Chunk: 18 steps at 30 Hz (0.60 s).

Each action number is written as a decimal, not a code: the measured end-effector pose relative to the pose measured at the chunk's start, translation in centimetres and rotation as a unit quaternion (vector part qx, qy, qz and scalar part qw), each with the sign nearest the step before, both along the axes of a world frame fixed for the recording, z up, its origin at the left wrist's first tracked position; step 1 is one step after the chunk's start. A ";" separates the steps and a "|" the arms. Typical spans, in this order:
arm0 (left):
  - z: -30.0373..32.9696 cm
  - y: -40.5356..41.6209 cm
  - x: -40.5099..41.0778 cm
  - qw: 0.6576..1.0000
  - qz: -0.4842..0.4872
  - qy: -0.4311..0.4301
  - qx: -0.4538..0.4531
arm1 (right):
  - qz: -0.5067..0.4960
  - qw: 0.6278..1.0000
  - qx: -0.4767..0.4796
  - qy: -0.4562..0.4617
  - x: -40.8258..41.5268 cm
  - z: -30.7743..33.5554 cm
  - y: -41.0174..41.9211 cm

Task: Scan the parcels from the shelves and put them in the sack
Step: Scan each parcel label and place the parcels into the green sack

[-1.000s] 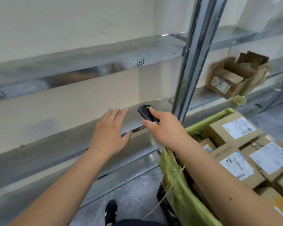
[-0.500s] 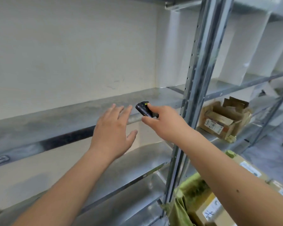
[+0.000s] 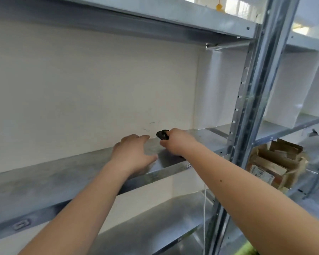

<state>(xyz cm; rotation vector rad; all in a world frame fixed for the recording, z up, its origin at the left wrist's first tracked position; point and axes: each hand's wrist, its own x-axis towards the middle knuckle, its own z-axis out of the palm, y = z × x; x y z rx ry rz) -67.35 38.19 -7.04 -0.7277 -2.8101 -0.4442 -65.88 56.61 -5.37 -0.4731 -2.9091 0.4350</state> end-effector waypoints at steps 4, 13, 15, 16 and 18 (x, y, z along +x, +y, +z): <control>0.3 -0.4 -1.6 1.000 -0.004 -0.001 -0.005 | -0.021 0.996 0.075 -0.034 -2.9 -1.0 -0.5; 0.3 0.5 -2.6 0.999 -0.033 -0.014 -0.011 | -0.113 0.984 0.128 -0.048 -4.7 -3.2 2.0; 0.1 0.7 -2.7 0.999 -0.040 -0.020 -0.016 | -0.117 0.981 0.144 -0.058 -4.8 -3.2 2.5; 0.1 0.8 -2.7 0.999 -0.042 -0.021 -0.018 | -0.118 0.981 0.139 -0.060 -5.0 -3.1 2.8; 0.1 1.1 -2.8 0.999 -0.041 -0.025 -0.018 | -0.119 0.984 0.116 -0.064 -5.2 -3.0 3.4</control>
